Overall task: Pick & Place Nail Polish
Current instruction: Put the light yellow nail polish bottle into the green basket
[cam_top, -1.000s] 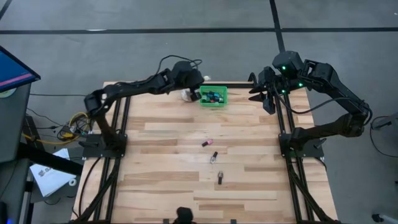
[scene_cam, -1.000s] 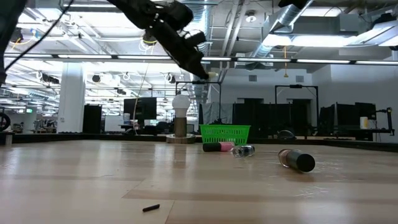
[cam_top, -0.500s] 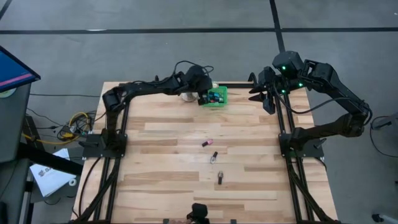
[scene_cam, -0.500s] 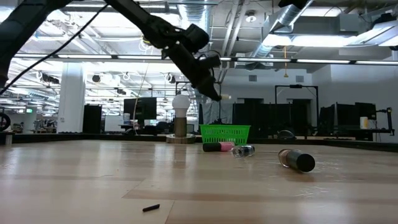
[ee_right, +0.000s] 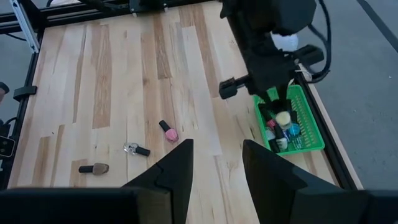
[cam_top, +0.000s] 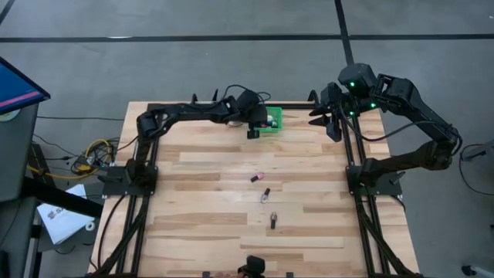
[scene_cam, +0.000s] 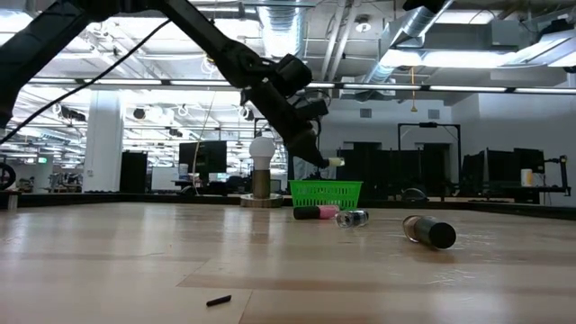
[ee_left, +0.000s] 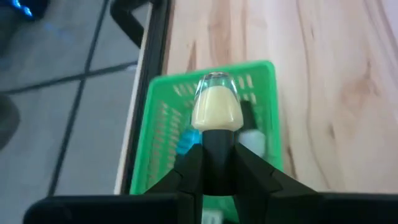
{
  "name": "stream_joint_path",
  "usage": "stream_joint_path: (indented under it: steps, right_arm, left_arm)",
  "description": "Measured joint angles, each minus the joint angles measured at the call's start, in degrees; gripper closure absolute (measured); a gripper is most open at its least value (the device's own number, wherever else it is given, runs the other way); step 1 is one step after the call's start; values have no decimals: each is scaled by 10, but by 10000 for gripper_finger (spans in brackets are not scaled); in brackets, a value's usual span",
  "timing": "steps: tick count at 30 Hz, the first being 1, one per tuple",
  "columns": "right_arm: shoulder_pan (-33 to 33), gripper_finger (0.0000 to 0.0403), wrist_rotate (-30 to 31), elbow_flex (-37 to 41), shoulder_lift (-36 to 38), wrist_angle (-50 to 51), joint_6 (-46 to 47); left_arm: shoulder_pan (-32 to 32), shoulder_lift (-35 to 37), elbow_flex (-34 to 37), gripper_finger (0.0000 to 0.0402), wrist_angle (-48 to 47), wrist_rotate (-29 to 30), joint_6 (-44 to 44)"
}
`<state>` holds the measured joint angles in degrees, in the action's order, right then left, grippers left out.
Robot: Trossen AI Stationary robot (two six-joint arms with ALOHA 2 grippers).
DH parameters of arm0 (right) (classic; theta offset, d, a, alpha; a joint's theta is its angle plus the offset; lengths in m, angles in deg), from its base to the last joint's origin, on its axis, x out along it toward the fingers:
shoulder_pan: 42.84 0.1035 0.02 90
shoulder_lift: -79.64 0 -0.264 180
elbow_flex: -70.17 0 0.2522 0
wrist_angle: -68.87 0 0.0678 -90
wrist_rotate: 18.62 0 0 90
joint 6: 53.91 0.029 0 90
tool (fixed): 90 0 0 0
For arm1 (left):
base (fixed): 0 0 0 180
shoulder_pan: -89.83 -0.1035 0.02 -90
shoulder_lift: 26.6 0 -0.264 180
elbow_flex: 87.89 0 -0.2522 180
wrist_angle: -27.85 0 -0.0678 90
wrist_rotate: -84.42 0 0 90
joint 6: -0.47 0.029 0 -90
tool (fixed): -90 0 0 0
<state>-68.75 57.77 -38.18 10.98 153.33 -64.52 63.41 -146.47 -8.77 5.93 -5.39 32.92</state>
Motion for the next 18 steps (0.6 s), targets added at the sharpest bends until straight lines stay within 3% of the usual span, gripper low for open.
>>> stream_joint_path:
  steps: [18]
  right_arm:
    - [0, 272, 0, 0, 0, 0, 12]
  left_arm:
    - [-1, -10, 0, 348, 6, 1, 48]
